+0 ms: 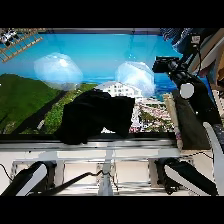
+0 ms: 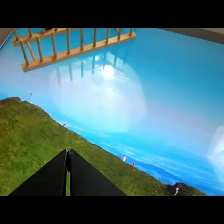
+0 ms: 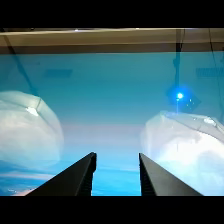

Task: Fold the clothes and pants, and hang the long-sleeved shirts on hangers.

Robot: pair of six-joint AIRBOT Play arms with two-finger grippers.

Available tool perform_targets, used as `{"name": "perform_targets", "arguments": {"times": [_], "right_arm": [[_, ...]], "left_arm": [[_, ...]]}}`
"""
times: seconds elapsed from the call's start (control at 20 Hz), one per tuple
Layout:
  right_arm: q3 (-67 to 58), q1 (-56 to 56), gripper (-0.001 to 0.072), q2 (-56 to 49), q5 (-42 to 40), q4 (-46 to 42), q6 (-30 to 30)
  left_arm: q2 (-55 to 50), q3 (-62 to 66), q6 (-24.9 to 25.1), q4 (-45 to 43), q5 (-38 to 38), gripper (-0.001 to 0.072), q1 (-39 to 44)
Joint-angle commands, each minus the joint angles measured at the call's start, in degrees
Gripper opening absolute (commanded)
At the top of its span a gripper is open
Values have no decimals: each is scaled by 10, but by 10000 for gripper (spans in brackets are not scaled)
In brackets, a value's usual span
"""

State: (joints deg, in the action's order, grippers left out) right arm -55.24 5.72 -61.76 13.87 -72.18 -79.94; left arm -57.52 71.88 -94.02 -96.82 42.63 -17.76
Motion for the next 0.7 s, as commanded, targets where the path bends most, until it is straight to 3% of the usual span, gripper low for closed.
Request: {"name": "perform_targets", "arguments": {"times": [0.0, 0.1, 0.15, 0.2, 0.25, 0.4, 0.55, 0.65], "right_arm": [[0, 0, 342, 0, 0, 0, 0], [0, 0, 342, 0, 0, 0, 0], [0, 0, 342, 0, 0, 0, 0], [0, 0, 342, 0, 0, 0, 0], [0, 0, 342, 0, 0, 0, 0], [0, 0, 342, 0, 0, 0, 0], [0, 0, 342, 0, -7, 6, -1], [0, 0, 345, 0, -2, 56, -5]], "left_arm": [[0, 0, -12, 0, 0, 9, -1], [0, 0, -12, 0, -3, 10, -1], [0, 0, -12, 0, -5, 58, -1], [0, 0, -12, 7, -3, 312, -1], [0, 0, -12, 24, 1, 675, -1], [-14, -2, -23, 95, 29, 682, -1], [-49, -23, 78, 239, 152, 690, 11], [-70, -59, 136, 297, 248, 690, 33]]}}
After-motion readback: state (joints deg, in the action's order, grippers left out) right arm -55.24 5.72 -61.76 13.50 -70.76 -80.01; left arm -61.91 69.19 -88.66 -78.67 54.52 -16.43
